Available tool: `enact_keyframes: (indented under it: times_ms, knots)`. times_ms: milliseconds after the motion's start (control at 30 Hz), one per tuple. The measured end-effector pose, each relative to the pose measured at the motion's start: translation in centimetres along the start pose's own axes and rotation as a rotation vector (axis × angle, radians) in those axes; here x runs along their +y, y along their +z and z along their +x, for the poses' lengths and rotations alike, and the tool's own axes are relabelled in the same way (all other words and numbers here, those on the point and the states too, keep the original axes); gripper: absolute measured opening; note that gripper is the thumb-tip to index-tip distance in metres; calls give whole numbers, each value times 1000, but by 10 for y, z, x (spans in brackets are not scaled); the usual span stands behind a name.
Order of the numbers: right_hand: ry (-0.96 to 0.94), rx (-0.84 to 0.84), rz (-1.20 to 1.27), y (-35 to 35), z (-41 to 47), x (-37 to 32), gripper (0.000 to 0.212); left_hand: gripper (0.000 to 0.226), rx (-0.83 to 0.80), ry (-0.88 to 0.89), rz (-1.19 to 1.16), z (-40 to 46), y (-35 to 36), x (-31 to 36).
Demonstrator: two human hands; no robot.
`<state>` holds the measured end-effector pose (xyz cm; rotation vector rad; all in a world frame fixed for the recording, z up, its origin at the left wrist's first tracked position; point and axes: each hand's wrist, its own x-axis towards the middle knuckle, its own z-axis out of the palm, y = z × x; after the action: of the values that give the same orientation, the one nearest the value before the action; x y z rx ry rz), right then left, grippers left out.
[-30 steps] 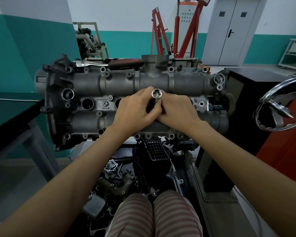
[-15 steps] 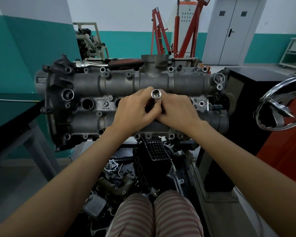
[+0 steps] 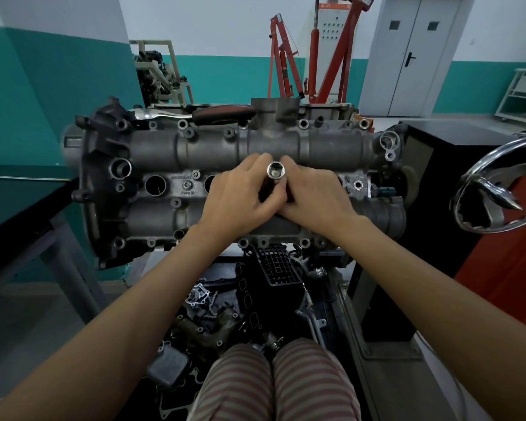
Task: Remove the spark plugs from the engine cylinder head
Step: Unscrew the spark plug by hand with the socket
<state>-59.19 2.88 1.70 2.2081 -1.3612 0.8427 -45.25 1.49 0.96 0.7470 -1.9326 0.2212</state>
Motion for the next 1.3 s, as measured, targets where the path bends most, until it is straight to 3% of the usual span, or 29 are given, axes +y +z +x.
enact_keyframes:
  times_ms: [133, 300, 533, 633, 733, 1033, 1100, 1167, 1300]
  knots:
    - [40, -27, -63, 2, 1, 0, 49, 29, 19, 3, 29, 0, 1, -3]
    - [12, -57, -103, 5, 2, 4, 38, 41, 4, 5, -12, 0, 0, -4]
    - [8, -18, -33, 2, 1, 1, 33, 16, -11, -1, -22, -1, -1, 0]
    - [29, -17, -63, 2, 2, 2, 42, 33, 1, -17, -16, -1, 0, -3]
    - [22, -40, -86, 3, 1, 3, 38, 45, -2, -19, -35, 0, -1, -4]
    - [0, -17, -11, 0, 1, 1, 35, 27, 10, 1, -21, -1, 0, -1]
    - [21, -8, -18, 0, 1, 0, 42, 24, 9, 8, -2, -1, 0, -1]
    - [29, -21, -69, 1, 2, 1, 52, 29, 23, 3, 16, -1, 1, -3]
    - [33, -52, -54, 2, 2, 3, 39, 39, 29, 9, 0, -1, 0, -6]
